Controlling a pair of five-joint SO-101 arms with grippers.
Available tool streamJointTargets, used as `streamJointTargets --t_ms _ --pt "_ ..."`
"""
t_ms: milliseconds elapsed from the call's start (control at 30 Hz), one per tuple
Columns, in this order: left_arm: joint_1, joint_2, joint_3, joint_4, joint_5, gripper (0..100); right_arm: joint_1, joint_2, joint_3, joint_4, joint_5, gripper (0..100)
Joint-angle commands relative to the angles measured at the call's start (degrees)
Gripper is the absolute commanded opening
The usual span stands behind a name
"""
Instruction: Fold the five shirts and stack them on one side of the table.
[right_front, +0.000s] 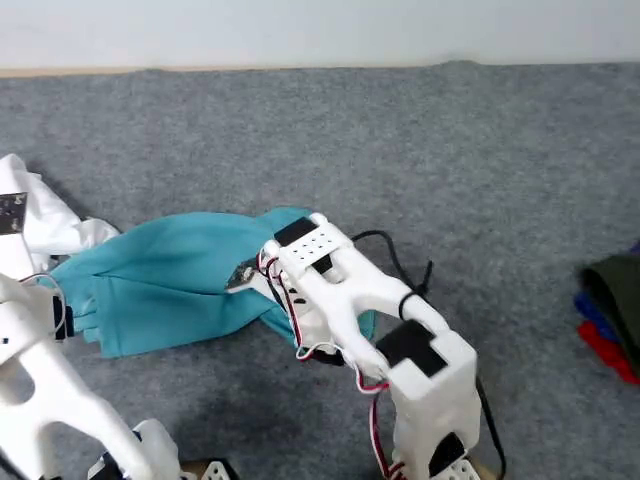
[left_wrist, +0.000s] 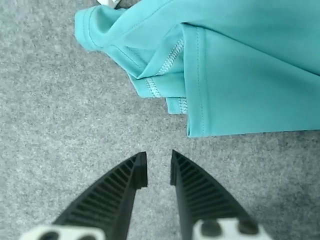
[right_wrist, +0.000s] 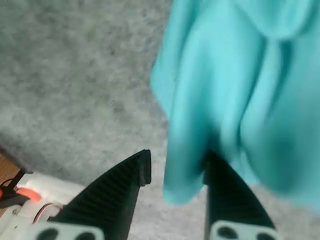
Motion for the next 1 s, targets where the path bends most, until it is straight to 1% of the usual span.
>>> streamJointTargets --t_ms 0,167,300,367,400,467,533,600,767,867,967 --pt "0.1 -0.4 -0.1 -0.8 -0.2 9 0.0 1.9 -0.8 -1.9 -0.3 9.7" --pt "0.1 -0.4 -0.1 -0.6 -0.2 9 2.9 2.0 -3.1 -1.2 -0.6 0.7" --pt "0.3 -0.4 0.9 0.9 -0.2 9 6.5 2.1 -10.1 4.4 -0.3 1.0" --pt "1.3 -0.4 3.6 1.2 -0.4 9 7.9 2.1 -13.6 7.0 -0.3 1.0" --pt "1.8 -0.4 5.4 1.2 -0.9 9 8.6 2.1 -15.2 8.1 -0.4 1.0" --pt "2.6 -0.4 9.0 0.5 -4.1 9 9.9 2.1 -17.5 9.6 -0.5 1.0" --pt "3.0 -0.4 12.2 -2.5 -6.6 9 10.9 2.1 -18.4 10.3 -0.5 1.0" --pt "3.0 -0.4 14.5 -6.6 -7.1 10 11.2 2.1 -18.4 10.3 -0.5 1.0" --pt "3.3 -0.3 17.2 -13.1 -7.1 16 10.9 2.5 -18.4 9.9 -0.6 1.0" --pt "3.3 -0.2 19.2 -15.6 -7.1 18 10.9 2.4 -18.4 10.2 -0.7 1.0" --pt "5.9 2.2 21.0 -16.4 -7.1 20 10.9 2.1 -18.4 10.3 -0.7 1.0"
